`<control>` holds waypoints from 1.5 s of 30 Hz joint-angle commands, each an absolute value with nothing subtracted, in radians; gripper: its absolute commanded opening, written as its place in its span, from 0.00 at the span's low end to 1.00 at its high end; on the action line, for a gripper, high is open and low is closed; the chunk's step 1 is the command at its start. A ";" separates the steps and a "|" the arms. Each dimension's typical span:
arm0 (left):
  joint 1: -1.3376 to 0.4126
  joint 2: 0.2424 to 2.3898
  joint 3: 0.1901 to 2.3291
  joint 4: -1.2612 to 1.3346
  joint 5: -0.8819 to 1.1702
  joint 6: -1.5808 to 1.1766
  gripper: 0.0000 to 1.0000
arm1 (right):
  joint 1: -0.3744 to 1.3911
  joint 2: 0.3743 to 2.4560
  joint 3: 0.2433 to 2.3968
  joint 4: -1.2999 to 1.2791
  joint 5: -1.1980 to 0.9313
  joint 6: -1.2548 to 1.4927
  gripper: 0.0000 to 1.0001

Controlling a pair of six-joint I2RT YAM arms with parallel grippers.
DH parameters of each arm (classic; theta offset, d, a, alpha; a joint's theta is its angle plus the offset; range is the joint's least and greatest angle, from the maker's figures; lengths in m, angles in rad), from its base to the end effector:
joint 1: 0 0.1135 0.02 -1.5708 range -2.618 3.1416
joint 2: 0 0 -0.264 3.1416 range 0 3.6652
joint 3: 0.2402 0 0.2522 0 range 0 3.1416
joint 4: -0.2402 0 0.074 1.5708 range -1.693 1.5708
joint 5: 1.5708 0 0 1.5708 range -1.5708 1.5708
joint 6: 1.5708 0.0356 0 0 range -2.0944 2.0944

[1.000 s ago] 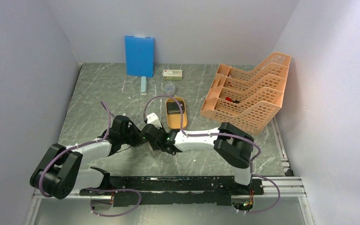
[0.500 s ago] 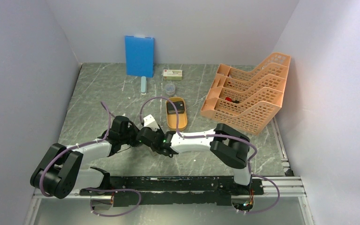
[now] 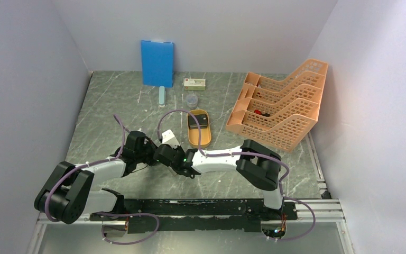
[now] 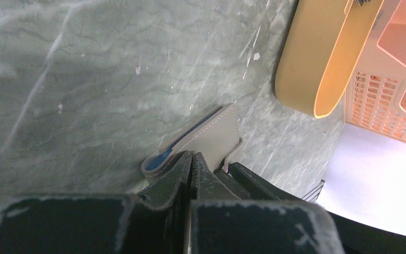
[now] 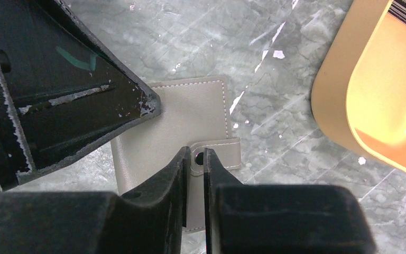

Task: Put the credit cards into the card holder
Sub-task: Open the card holder at the center of the board.

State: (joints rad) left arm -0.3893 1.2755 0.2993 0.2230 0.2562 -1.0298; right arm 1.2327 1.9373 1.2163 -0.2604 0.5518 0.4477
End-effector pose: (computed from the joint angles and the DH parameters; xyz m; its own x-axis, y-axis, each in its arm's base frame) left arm 0.1901 -0.0877 0.1226 -0.7872 -0.5733 -0.2271 -0.2653 0.6473 -0.7146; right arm 0.1490 0.3676 0.1566 -0.5545 -0.4656 -0.6897 -0.5177 0.8419 -0.1522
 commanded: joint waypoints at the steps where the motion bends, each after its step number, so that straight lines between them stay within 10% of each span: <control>1: -0.379 1.302 0.267 0.173 0.226 -1.005 0.05 | 1.228 1.962 1.195 -0.329 0.586 0.456 0.03; 35: -0.431 1.199 0.232 0.118 0.263 -0.865 0.05 | 1.219 1.460 0.847 -0.247 0.355 0.757 0.00; 45: -0.453 1.046 0.269 0.002 0.289 -0.818 0.60 | 1.218 1.328 0.715 -0.176 0.315 0.774 0.00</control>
State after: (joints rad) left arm -0.4484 1.0805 0.2523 0.1093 0.2905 -0.8631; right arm 1.2186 1.3659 0.7448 -0.2192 0.3279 0.7528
